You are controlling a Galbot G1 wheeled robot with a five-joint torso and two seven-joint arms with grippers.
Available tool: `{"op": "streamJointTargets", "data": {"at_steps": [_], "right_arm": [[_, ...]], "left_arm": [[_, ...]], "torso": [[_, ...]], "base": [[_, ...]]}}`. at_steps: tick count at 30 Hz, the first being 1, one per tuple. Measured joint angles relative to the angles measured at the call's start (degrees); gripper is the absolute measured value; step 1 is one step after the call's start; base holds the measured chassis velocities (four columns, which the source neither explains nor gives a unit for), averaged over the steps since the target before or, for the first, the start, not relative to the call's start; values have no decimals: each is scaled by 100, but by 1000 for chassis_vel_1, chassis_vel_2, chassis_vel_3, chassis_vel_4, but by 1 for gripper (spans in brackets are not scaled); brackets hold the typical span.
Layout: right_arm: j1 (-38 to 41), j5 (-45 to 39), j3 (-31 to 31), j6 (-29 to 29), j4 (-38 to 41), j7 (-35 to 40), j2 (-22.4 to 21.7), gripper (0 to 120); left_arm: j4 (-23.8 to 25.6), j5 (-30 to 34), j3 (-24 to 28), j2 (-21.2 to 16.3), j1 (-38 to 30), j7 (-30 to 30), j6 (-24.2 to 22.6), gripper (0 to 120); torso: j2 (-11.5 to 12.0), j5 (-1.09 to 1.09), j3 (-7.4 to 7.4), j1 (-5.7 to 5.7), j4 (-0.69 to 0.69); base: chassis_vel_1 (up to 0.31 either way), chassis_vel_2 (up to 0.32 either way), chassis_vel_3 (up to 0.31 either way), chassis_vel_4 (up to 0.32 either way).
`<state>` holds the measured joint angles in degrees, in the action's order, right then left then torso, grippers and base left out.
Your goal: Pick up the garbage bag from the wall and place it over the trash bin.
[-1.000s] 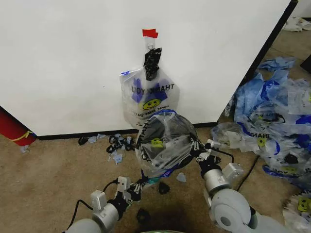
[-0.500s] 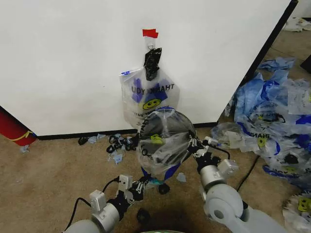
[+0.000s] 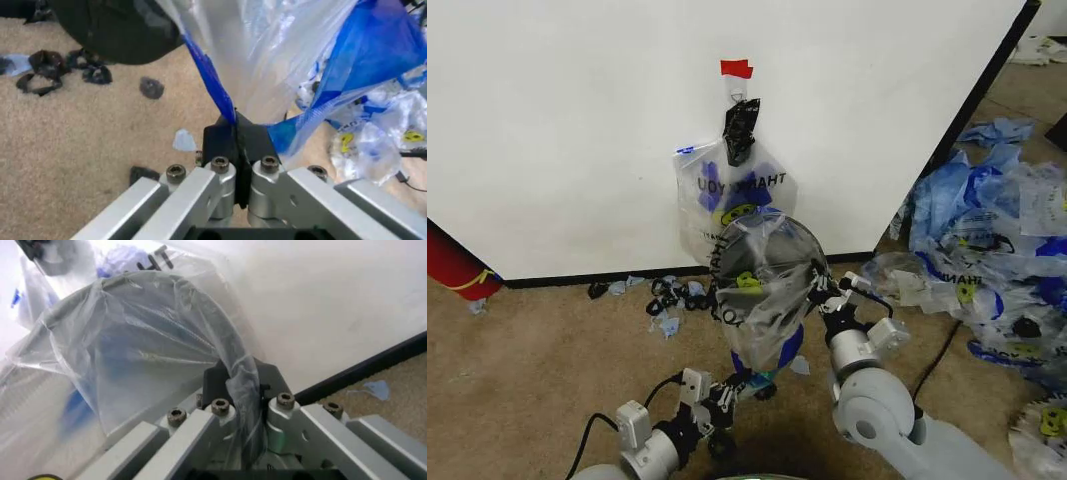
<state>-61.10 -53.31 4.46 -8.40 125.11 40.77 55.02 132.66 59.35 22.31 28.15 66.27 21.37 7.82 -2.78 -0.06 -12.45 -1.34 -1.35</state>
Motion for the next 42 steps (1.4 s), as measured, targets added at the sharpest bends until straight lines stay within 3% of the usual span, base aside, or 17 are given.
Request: {"op": "streamJointTargets", "data": {"at_steps": [12, 22, 31, 33, 40, 42], "right_arm": [[-190, -199, -46, 51, 322, -36, -39, 0], [-389, -231, -124, 53, 440, -70, -80, 0], [-594, -236, -178, 69, 604, -87, -92, 0], [-678, -236, -223, 69, 653, -102, -106, 0], [-711, -223, -237, 68, 640, -137, -107, 0], [-721, -209, -245, 62, 586, -162, -123, 0]], "left_arm": [[-629, -93, 174, 318, -148, 26, 128, 0], [-834, -145, 182, 355, -197, 44, 176, 0], [-1186, -216, 226, 545, -256, 51, 198, 25], [-1298, -235, 227, 568, -250, 53, 219, 35], [-1249, -287, 163, 502, -230, 111, 255, 37], [-1123, -297, 87, 377, -175, 126, 252, 48]], "torso": [[0, 0, 0, 0, 0], [0, 2, 0, 0, 0], [0, 1, 0, 0, -1], [0, 1, 0, 0, -1], [0, 0, 0, 0, -1], [0, 0, -1, 0, 0]], "base": [[0, 0, 0, 0], [0, 0, 0, 0], [0, 0, 0, 0], [0, 0, 0, 0], [0, 0, 0, 0], [0, 0, 0, 0]]}}
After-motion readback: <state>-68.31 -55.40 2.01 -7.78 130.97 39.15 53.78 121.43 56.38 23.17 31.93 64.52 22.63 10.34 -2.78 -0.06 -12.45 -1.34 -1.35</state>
